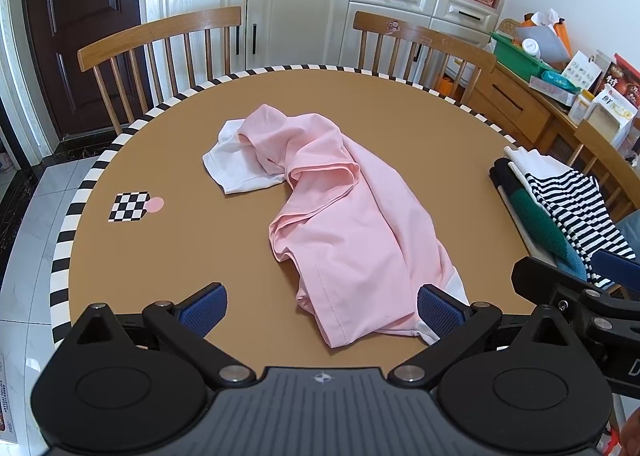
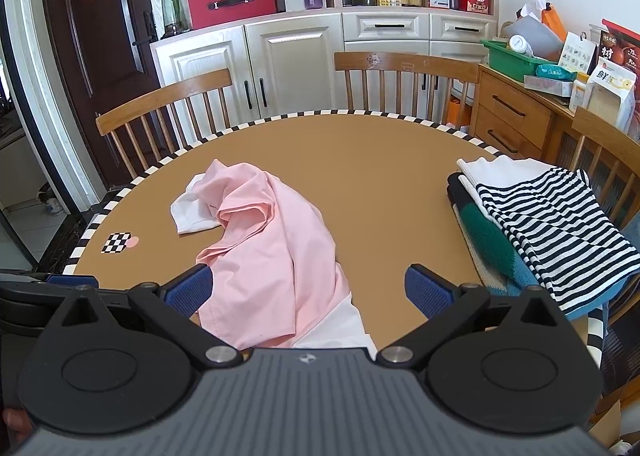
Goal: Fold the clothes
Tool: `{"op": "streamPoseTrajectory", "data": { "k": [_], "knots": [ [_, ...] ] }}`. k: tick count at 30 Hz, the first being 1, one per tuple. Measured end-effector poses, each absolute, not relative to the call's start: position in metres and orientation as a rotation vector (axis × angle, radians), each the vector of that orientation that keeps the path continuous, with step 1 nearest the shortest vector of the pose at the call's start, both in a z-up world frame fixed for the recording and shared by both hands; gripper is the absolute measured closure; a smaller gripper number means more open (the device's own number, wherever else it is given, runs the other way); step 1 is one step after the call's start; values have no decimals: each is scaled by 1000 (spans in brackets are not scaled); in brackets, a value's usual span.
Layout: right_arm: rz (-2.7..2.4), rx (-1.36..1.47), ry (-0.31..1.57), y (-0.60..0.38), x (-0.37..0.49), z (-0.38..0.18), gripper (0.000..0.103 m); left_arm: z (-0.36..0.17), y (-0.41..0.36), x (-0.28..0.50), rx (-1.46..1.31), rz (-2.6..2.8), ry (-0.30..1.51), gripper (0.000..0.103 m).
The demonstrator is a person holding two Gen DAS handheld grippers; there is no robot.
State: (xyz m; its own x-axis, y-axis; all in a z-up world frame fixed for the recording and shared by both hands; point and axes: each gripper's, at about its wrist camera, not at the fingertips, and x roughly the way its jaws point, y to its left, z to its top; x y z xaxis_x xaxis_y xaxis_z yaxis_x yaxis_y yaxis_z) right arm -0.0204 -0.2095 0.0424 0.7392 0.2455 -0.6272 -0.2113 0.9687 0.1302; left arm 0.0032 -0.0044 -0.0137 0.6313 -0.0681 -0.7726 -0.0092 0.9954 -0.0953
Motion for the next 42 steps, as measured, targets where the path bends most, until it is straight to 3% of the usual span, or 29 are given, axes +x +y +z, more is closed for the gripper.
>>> {"op": "streamPoseTrajectory", "data": {
  "k": [23, 32, 35, 37, 42],
  "knots": [
    [249, 59, 716, -214, -19, 36, 0, -19, -8, 4, -92, -31, 910, 1],
    [271, -64, 649, -206, 7, 7, 1, -53, -2, 41, -62, -78, 885, 1],
    [300, -103, 676, -204, 26, -13, 7, -73, 4, 57, -40, -38, 897, 4],
    [305, -119, 706, -202, 37, -26, 25, -85, 8, 67, -61, -39, 925, 12],
    [364, -148, 778, -185, 53, -51, 27, -115, 7, 88, -111, -108, 998, 27]
  ]
}}
